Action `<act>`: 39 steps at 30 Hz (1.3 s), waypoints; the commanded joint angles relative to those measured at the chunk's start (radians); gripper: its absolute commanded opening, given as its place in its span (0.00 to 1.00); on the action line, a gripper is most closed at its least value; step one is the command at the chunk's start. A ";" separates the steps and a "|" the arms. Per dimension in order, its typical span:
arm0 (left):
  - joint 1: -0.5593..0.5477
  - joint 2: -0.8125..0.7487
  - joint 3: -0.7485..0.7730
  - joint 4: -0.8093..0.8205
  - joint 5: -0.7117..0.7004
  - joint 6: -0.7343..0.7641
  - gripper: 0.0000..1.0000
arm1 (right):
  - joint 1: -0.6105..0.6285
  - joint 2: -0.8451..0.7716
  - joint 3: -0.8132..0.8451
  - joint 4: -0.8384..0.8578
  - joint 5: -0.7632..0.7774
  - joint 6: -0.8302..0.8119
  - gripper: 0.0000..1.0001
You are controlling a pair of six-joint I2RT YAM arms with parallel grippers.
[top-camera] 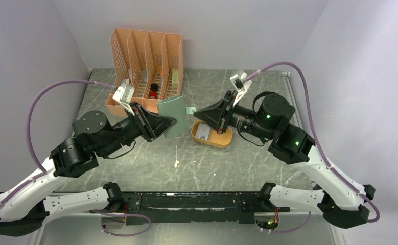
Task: Put the credit cards into the card holder
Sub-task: Close the card holder at the center of the board.
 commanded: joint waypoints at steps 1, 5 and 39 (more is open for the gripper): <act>0.002 0.021 0.054 -0.004 -0.015 0.042 0.05 | 0.003 0.041 0.116 -0.082 -0.077 -0.123 0.00; 0.002 0.048 0.078 -0.004 -0.013 0.059 0.05 | 0.003 0.100 0.198 -0.168 -0.105 -0.185 0.00; 0.002 0.110 0.109 0.005 0.025 0.100 0.05 | 0.035 0.169 0.268 -0.266 -0.041 -0.333 0.00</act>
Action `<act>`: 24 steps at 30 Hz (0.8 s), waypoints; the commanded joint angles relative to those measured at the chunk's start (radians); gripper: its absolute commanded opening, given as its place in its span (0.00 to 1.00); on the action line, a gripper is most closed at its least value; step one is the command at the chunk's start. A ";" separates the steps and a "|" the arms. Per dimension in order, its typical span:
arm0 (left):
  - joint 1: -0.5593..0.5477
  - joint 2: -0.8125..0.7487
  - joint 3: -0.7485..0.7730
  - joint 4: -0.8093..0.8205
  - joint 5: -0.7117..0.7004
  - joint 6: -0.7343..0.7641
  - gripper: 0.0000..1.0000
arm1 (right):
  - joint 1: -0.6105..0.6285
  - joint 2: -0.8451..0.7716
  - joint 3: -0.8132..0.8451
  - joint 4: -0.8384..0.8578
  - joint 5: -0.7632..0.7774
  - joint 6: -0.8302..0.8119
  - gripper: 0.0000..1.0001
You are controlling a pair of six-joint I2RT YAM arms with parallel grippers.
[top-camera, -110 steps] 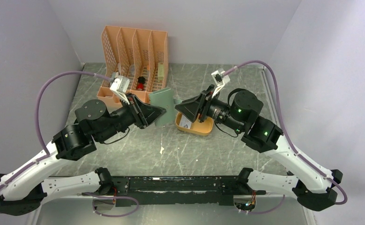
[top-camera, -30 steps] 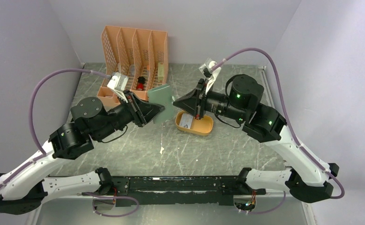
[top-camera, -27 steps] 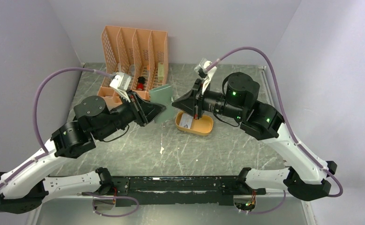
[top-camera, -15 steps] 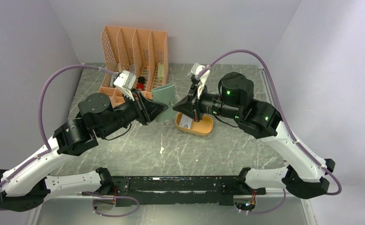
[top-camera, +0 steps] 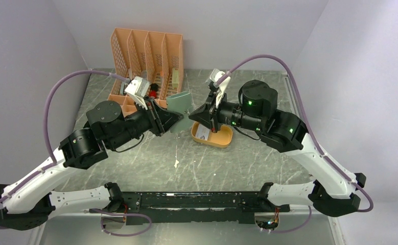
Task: Put the credit cards into the card holder
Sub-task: Close the card holder at the center of the board.
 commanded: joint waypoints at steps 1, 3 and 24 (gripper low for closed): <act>0.002 -0.020 0.006 0.042 0.017 0.005 0.05 | 0.006 -0.019 -0.008 0.042 0.023 0.019 0.00; 0.002 -0.023 0.005 0.042 0.020 0.004 0.05 | 0.006 -0.016 -0.006 0.039 0.010 0.022 0.00; 0.002 -0.005 0.015 0.066 0.056 -0.001 0.05 | 0.008 0.006 -0.008 0.054 -0.033 0.045 0.00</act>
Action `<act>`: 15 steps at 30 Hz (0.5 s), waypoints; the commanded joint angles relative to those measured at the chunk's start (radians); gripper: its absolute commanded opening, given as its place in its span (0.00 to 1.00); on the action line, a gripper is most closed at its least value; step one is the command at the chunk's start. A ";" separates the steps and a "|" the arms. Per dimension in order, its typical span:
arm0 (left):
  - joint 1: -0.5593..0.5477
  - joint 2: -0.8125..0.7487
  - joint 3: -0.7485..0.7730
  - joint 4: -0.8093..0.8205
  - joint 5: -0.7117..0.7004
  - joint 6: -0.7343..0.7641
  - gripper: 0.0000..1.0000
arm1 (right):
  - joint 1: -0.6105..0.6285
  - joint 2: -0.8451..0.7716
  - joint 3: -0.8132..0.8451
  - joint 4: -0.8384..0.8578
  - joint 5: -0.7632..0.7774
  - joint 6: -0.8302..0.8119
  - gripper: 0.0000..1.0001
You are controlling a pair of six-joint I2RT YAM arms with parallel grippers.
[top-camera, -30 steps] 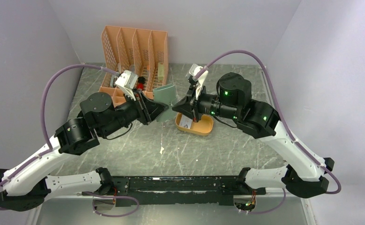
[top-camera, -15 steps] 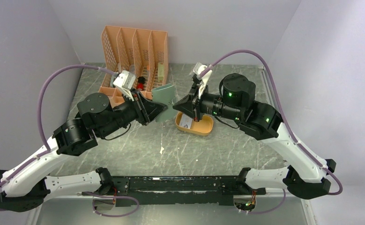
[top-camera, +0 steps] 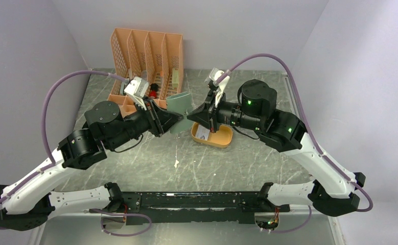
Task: Put the credit cards into the card holder
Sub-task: Close the card holder at the center of the board.
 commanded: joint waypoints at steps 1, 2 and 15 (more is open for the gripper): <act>0.002 0.003 0.016 0.068 0.044 -0.001 0.05 | 0.007 0.004 -0.007 0.032 -0.018 0.012 0.00; 0.002 0.004 0.016 0.070 0.046 -0.001 0.05 | 0.006 0.003 -0.008 0.033 -0.015 0.013 0.00; 0.002 0.018 0.020 0.108 0.130 -0.016 0.05 | 0.009 0.004 -0.021 0.050 0.003 0.031 0.00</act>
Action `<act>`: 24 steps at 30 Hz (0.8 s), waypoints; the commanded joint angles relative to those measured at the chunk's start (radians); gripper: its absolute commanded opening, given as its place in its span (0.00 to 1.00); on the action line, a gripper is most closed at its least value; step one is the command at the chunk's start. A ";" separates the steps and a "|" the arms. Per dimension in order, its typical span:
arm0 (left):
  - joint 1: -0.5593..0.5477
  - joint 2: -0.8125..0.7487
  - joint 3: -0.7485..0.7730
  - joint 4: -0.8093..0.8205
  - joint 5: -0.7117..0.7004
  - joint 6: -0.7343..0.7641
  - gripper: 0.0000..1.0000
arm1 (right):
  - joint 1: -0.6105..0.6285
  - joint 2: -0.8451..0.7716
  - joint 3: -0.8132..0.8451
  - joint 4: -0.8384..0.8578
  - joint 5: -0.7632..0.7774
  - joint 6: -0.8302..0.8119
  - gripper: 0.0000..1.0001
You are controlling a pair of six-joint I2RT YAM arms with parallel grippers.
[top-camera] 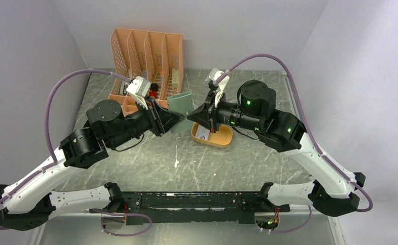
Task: Put the credit cards into the card holder
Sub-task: Close the card holder at the center of the board.
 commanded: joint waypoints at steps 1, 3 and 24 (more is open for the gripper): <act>-0.006 0.008 0.021 0.104 0.102 -0.017 0.05 | 0.009 0.004 -0.012 0.049 0.001 0.019 0.00; -0.006 0.012 0.022 0.112 0.127 -0.019 0.05 | 0.008 0.004 -0.013 0.051 0.005 0.021 0.00; -0.006 0.042 0.047 0.179 0.375 -0.009 0.05 | 0.012 0.059 0.034 -0.012 0.056 0.019 0.00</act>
